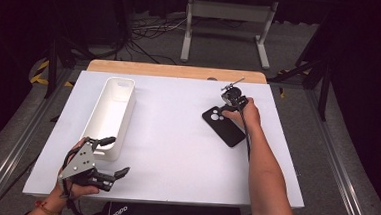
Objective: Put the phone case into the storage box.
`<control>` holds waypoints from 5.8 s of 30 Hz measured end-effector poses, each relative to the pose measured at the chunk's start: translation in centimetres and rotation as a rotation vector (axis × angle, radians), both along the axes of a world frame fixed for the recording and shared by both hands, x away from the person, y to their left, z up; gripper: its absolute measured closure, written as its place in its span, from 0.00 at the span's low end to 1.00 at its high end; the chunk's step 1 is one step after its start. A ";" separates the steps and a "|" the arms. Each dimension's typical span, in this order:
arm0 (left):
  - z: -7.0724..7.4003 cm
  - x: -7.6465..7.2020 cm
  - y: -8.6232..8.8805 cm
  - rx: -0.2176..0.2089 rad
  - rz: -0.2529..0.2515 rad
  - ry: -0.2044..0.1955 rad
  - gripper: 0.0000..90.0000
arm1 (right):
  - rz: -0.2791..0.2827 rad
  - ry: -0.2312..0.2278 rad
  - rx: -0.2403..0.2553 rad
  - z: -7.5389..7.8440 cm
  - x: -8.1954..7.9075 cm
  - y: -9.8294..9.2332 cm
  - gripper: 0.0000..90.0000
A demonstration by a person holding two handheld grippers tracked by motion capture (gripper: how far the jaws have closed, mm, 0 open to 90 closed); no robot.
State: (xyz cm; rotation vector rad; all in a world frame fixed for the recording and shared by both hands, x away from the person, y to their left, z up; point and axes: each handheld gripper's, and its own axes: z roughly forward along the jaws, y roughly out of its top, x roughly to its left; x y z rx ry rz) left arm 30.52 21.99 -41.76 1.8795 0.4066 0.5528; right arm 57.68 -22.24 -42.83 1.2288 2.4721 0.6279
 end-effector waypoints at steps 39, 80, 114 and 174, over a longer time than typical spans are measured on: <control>0.0 0.0 -0.4 0.000 -0.019 0.045 0.07 | 0.023 -0.024 0.134 1.8 -2.3 -0.2 0.97; 3.2 3.1 -6.2 -0.072 0.024 0.062 0.17 | 0.151 -0.496 0.435 7.3 -14.4 1.1 0.98; 3.2 7.5 -12.2 -0.190 0.072 0.229 0.71 | 0.159 -0.741 0.437 6.2 -20.1 6.2 0.98; 8.1 7.0 -9.5 -0.125 0.019 0.077 0.92 | 0.213 -0.681 0.449 7.0 -22.2 7.0 0.62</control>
